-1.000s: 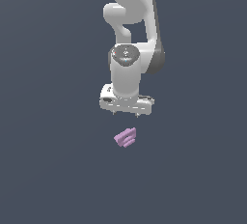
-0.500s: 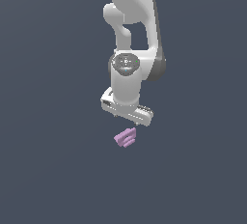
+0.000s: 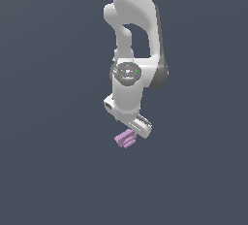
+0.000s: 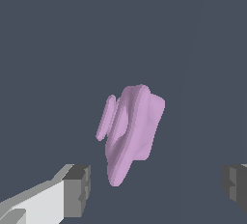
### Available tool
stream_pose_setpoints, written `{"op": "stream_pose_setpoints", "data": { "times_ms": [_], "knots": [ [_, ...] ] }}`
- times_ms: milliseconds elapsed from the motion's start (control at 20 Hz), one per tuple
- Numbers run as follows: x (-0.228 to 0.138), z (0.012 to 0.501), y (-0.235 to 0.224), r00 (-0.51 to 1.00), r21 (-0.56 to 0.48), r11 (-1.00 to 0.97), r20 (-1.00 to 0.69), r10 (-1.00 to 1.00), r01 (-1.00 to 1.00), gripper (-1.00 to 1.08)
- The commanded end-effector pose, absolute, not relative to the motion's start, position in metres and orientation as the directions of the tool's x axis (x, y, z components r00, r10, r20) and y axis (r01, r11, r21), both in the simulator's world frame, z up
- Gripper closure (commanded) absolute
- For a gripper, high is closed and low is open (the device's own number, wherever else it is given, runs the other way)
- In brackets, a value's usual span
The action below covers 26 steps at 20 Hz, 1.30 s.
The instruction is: Pick up the object and move it to a goal position.
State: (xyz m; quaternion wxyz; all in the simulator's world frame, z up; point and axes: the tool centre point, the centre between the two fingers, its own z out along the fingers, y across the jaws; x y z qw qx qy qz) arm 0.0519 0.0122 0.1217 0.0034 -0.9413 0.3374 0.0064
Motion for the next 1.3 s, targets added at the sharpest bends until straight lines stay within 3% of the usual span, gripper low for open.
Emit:
{"op": "stream_pose_setpoints", "data": {
  "times_ms": [0,600,1250],
  "knots": [
    [0.057,0.118,0.013,0.727,-0.001,-0.727,-0.012,-0.687,-0.687,-0.92],
    [0.072,0.107,0.015,0.568,0.0,-0.568,-0.002,-0.823,-0.823,-0.92],
    [0.073,0.094,0.016,0.543,0.0,-0.543,0.0,-0.839,-0.839,-0.92]
  ]
}}
